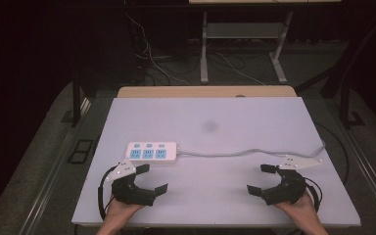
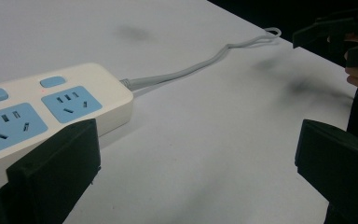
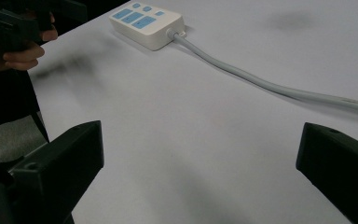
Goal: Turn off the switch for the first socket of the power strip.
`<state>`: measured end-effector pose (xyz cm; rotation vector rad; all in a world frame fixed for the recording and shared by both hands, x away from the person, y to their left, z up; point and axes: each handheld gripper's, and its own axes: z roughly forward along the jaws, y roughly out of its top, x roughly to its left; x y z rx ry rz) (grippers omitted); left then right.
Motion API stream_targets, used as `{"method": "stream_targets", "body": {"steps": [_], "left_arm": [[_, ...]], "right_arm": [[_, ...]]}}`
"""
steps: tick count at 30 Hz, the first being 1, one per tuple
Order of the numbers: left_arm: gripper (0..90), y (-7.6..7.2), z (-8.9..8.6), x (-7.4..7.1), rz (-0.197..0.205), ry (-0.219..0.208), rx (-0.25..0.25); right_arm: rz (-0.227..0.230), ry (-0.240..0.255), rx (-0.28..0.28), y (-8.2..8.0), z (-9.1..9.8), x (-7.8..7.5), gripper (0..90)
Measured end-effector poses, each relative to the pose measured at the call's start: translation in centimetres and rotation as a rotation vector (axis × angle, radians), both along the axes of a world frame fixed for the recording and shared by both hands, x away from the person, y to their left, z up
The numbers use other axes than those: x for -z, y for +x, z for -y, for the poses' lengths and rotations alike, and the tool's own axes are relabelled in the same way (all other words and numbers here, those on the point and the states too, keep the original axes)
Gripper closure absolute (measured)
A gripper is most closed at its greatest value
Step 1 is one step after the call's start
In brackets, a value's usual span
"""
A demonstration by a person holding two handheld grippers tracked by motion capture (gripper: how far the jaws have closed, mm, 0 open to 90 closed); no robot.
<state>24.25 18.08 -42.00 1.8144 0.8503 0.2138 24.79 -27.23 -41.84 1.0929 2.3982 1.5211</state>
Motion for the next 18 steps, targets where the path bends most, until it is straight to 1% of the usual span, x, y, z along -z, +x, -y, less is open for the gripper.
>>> {"method": "stream_targets", "body": {"steps": [18], "left_arm": [[0.0,0.08,0.33,-0.02,0.0,0.007,0.015]], "right_arm": [[-0.024,-0.009,-0.011,-0.16,0.13,0.15,0.5]]}}
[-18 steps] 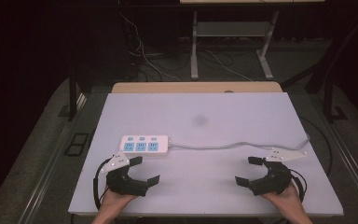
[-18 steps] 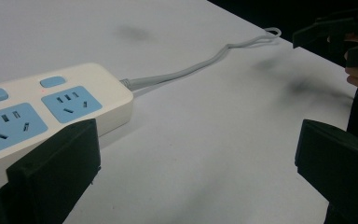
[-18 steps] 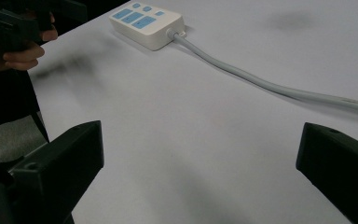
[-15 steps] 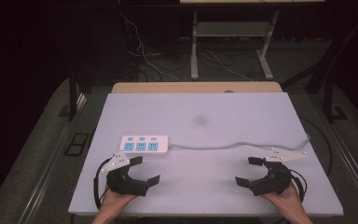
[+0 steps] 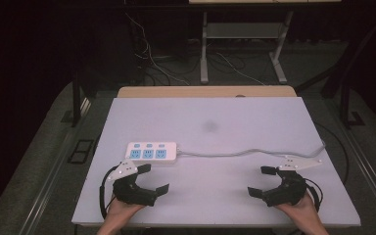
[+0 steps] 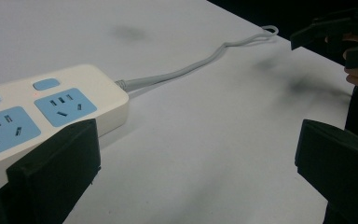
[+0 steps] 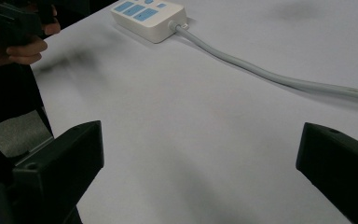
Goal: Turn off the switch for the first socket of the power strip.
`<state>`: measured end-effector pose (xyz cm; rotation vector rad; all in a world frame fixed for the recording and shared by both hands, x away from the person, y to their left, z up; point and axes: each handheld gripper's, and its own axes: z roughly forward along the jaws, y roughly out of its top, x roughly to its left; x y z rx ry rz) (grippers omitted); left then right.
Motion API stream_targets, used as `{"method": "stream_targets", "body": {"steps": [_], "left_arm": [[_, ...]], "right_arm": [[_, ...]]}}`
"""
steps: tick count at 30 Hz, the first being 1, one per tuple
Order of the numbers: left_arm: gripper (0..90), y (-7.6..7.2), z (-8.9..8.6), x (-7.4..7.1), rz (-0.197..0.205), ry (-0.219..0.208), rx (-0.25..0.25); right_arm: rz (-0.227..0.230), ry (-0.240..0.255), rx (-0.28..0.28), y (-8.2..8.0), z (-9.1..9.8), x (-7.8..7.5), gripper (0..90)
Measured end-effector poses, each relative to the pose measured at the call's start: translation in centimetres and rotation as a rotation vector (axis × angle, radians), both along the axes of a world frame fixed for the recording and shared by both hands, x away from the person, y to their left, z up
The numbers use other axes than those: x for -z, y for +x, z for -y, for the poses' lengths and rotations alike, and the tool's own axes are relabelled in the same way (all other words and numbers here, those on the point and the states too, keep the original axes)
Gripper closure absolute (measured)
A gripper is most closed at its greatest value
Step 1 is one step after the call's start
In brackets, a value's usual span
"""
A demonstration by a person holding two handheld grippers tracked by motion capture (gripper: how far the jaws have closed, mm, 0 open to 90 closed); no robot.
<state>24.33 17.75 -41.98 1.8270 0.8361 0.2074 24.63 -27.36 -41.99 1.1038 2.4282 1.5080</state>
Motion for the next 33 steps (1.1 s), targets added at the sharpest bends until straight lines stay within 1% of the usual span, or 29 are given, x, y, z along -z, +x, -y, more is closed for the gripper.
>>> {"method": "stream_targets", "body": {"steps": [6,11,17,21,23,24,30,33], "left_arm": [[0.0,0.0,0.1,-0.1,-0.002,0.006,0.006],[0.0,0.0,0.3,-0.2,-0.008,0.011,0.024],[0.0,0.0,0.7,-0.6,-0.009,0.043,0.045],[0.0,0.2,0.8,-0.9,-0.014,0.047,0.057],[0.0,0.2,0.9,-1.0,-0.025,0.054,0.055],[0.0,0.3,0.8,-1.1,-0.024,0.062,0.056],[0.0,0.6,0.6,-1.7,-0.031,0.058,0.05],[0.0,0.8,0.5,-1.7,-0.037,0.074,0.054]], "right_arm": [[-0.001,0.004,0.002,-0.1,0.1,0.0,0.4],[-0.006,0.006,0.008,-0.1,0.3,-0.1,0.5],[-0.008,0.01,0.009,-0.1,0.5,-0.1,0.5],[-0.009,0.007,0.006,-0.1,0.4,-0.1,0.4],[-0.01,0.004,0.004,-0.1,0.4,-0.1,0.5],[-0.01,0.004,0.004,-0.1,0.4,-0.1,0.4],[-0.011,0.0,0.003,-0.1,0.4,0.0,0.4],[-0.01,-0.001,0.003,-0.1,0.4,0.0,0.5]]}}
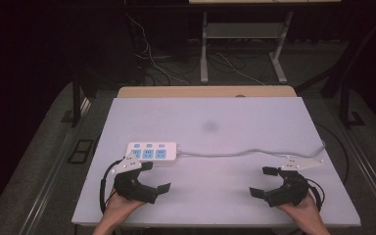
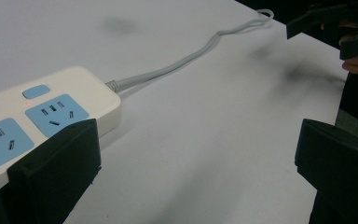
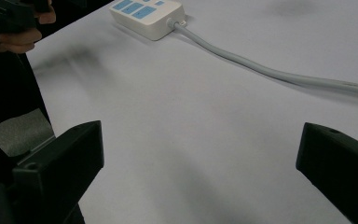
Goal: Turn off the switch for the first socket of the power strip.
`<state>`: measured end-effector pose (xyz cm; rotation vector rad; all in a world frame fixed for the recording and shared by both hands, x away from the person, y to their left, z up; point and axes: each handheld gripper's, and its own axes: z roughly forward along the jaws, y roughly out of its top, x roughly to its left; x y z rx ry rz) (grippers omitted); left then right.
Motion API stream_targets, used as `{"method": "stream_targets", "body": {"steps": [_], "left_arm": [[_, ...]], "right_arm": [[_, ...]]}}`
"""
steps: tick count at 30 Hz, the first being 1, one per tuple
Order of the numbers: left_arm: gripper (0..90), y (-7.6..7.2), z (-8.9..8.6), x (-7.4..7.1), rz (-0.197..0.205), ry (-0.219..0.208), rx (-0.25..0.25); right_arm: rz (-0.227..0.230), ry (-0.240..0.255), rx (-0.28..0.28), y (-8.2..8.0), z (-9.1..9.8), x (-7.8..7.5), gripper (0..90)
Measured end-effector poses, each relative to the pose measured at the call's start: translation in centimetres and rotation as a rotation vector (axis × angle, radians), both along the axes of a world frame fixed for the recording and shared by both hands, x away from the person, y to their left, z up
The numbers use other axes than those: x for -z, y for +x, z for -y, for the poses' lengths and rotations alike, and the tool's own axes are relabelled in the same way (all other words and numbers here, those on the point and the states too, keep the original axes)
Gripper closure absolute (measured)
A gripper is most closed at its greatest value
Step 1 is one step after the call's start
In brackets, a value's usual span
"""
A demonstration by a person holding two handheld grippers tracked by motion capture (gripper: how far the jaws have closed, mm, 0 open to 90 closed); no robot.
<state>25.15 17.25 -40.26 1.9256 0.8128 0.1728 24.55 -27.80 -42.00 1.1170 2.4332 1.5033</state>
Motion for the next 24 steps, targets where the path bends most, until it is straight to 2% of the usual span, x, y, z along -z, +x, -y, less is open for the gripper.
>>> {"method": "stream_targets", "body": {"steps": [15,24], "left_arm": [[0.0,1.3,-1.2,-1.4,-0.002,0.026,-0.014],[0.0,2.4,-1.6,-2.4,-0.014,0.049,0.002]], "right_arm": [[-0.006,-0.01,-0.002,0.0,0.0,0.2,0.5],[-0.008,-0.011,-0.004,0.0,0.0,0.2,0.4]]}}
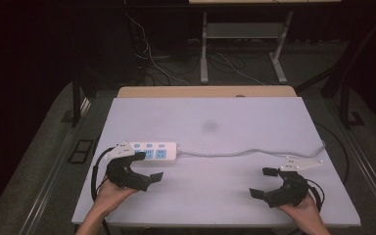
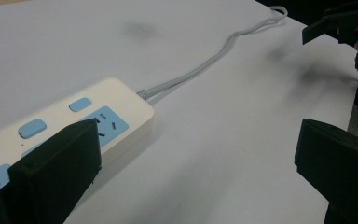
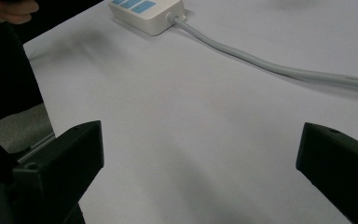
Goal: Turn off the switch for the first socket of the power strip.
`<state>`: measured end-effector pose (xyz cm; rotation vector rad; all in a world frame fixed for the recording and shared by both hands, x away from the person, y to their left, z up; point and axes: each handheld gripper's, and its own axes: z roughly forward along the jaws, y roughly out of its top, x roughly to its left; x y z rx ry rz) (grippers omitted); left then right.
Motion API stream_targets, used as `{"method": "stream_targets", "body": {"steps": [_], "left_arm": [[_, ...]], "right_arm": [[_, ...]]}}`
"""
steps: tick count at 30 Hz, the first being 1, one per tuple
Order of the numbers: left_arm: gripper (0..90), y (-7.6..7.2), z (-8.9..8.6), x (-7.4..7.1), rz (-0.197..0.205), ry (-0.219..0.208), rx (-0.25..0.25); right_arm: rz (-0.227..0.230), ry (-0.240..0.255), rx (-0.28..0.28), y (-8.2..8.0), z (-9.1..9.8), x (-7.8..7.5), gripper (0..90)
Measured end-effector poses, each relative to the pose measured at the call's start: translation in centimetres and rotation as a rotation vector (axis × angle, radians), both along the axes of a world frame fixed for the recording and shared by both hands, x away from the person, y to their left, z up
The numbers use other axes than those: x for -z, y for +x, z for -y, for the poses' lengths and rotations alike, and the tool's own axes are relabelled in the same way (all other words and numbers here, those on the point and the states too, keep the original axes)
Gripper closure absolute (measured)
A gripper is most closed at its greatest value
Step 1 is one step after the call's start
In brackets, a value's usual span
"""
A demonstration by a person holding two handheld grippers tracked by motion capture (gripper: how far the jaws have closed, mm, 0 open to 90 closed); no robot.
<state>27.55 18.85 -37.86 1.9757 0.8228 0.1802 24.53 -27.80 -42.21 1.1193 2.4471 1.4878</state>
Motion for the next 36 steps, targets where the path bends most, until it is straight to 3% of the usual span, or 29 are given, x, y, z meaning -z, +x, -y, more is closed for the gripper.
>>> {"method": "stream_targets", "body": {"steps": [30,36], "left_arm": [[0.0,3.7,0.2,-2.1,-0.055,0.067,0.059],[0.0,4.4,0.2,-2.7,-0.055,0.111,0.067]], "right_arm": [[0.009,0.01,0.004,-0.1,0.2,-0.1,0.4],[0.01,0.009,0.005,-0.1,0.2,-0.1,0.4]]}}
